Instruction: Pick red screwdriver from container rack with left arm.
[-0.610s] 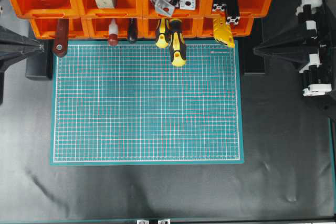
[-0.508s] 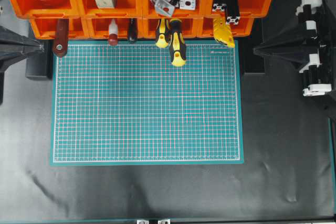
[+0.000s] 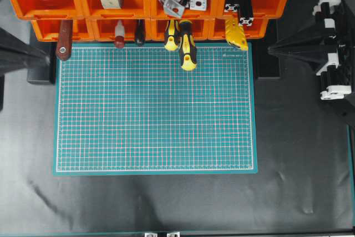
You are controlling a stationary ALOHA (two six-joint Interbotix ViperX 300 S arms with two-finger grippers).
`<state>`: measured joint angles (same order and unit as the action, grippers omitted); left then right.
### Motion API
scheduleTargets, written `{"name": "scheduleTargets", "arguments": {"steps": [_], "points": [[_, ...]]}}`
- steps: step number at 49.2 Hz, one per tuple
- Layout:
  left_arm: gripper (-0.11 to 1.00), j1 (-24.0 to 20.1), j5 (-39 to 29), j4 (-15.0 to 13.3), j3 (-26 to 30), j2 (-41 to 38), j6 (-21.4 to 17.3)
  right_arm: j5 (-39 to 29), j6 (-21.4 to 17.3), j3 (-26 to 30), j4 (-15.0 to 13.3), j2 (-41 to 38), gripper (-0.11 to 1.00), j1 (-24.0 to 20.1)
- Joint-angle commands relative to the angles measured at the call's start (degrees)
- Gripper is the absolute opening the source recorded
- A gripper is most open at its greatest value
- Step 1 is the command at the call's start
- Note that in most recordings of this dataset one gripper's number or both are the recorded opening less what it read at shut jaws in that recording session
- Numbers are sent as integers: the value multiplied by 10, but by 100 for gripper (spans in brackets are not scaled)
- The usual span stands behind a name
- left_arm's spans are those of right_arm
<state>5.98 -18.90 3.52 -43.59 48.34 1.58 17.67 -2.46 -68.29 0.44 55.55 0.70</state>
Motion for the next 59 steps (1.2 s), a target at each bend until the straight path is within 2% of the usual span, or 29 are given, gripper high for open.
{"name": "scheduleTargets", "arguments": {"steps": [1, 6, 12, 16, 21, 25, 30, 31, 37, 41, 46, 59], "points": [[0, 11, -88, 10, 62, -43, -2, 4, -1, 18, 2, -4, 0, 2], [0, 24, -159, 24, 99, -84, -9, 3, -5, 19, 1, -3, 0, 2], [0, 47, -243, 54, 142, -127, -24, -3, -16, 19, 2, -3, 0, 2], [0, 66, -297, 91, 167, -150, -25, -9, -25, 19, 2, -2, 0, 1], [0, 97, -352, 152, 196, -172, -15, -17, -39, 19, 1, -3, 0, 2], [0, 123, -374, 215, 208, -193, 12, -22, -43, 18, 1, -2, 0, 2], [0, 155, -393, 310, 219, -234, 69, -24, -43, 18, 2, -2, 0, 1], [0, 163, -404, 341, 221, -247, 86, -24, -43, 18, 2, -2, 0, 2], [0, 197, -479, 466, 233, -308, 156, -24, -43, 18, 2, -2, 0, 1], [0, 214, -525, 525, 244, -348, 192, -25, -43, 18, 1, 0, 0, 2], [0, 220, -542, 533, 257, -385, 208, -25, -43, 18, 1, 1, 0, 1], [0, 204, -524, 533, 250, -431, 214, -25, -42, 18, 1, 8, 0, 2]]}}
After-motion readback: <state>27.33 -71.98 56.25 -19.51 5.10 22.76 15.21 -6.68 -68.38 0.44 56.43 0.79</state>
